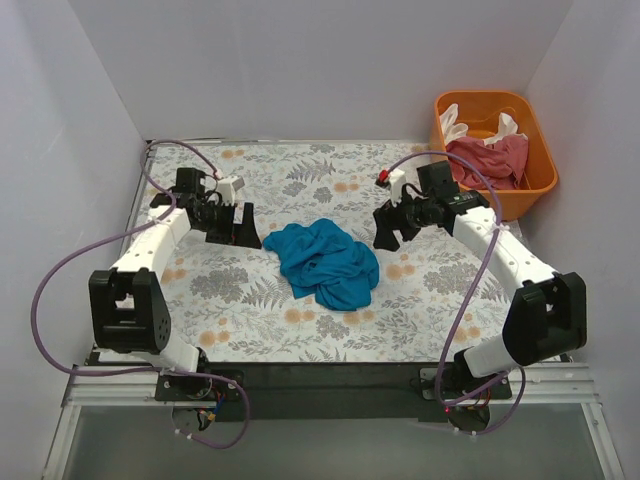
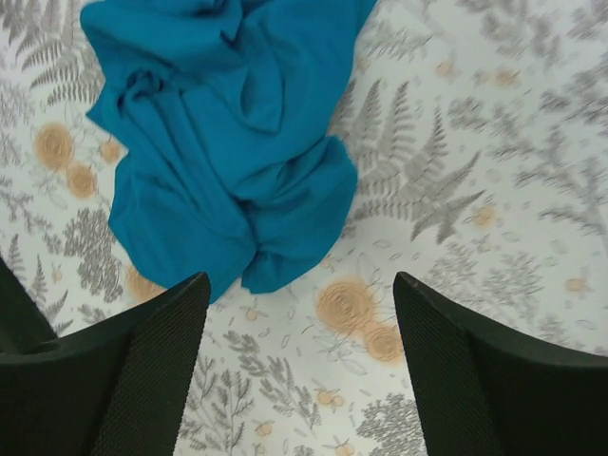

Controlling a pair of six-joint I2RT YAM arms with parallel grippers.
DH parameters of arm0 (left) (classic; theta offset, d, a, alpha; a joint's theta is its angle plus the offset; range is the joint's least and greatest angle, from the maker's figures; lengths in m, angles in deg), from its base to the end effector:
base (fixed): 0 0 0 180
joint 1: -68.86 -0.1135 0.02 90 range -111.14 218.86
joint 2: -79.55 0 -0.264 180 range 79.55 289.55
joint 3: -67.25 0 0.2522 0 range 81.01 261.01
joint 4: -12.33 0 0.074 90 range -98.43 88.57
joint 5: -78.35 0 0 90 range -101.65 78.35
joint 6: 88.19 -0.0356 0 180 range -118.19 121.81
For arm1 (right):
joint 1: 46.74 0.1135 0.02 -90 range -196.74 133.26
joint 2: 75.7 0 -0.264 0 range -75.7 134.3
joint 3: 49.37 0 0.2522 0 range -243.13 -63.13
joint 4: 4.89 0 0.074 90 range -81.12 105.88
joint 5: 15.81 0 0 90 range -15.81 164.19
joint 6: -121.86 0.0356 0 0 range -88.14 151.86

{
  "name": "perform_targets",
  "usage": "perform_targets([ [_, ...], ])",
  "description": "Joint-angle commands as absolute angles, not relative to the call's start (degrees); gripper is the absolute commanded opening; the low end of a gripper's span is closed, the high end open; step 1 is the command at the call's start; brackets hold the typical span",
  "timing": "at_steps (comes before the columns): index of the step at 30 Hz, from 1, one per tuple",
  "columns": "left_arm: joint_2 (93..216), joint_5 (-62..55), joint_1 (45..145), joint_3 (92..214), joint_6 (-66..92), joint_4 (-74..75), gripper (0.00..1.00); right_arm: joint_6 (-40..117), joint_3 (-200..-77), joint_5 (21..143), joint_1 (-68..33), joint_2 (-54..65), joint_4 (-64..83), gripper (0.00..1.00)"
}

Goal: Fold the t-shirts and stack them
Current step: Flatten the tshirt out

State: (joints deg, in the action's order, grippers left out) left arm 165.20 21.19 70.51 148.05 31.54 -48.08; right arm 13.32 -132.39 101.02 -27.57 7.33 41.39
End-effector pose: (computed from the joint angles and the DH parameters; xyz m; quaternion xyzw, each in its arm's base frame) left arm 0.2941 -0.0278 0.2610 -0.1686 0.9236 -0.3214 0.1232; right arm 0.2906 0.1180 0.2991 -0.3735 0.8264 0.2173 0.3609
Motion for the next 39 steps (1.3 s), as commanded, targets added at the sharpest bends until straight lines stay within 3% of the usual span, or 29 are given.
perform_targets([
  [1,169.1,25.4,73.2,147.5,30.3,-46.7,0.88,11.1,-129.4,104.9,-26.4,8.0,45.2,0.82],
  [5,174.0,25.6,76.2,148.5,30.8,-45.6,0.7,9.6,-125.6,107.7,-24.0,9.4,44.9,0.73],
  [17,185.0,24.0,77.8,150.6,38.4,-38.0,0.66,11.6,-122.2,108.0,-19.5,17.5,37.8,0.7],
  [22,187.8,24.6,77.9,151.8,40.7,-36.1,0.61,11.8,-123.8,106.7,-18.2,22.1,36.3,0.61],
  [24,188.9,25.5,77.9,151.9,42.2,-34.9,0.61,11.8,-124.0,106.8,-18.1,23.2,36.2,0.51],
  [25,189.4,26.1,77.9,152.2,42.8,-34.7,0.57,11.8,-124.0,106.8,-18.1,23.3,36.1,0.45],
  [27,190.9,26.2,77.9,152.7,44.5,-33.9,0.51,11.6,-124.3,106.4,-18.1,22.9,36.4,0.22],
  [29,191.6,25.9,77.9,153.4,45.7,-32.8,0.35,11.3,-125.3,105.3,-18.2,22.0,36.8,0.04],
  [30,192.3,25.9,77.9,153.9,46.5,-32.6,0.28,11.1,-125.6,104.8,-18.4,21.0,37.3,0.01],
  [31,192.5,25.7,77.8,154.4,47.0,-32.5,0.12,10.9,-126.2,104.4,-18.9,20.3,37.6,0.01],
  [33,192.3,24.1,77.5,155.7,47.4,-32.9,0.0,10.5,-128.1,103.4,-19.8,18.0,38.7,0.01],
  [39,184.3,23.5,69.9,155.2,47.5,-34.8,0.0,6.9,-130.5,100.1,-24.8,10.4,41.4,0.01],
])
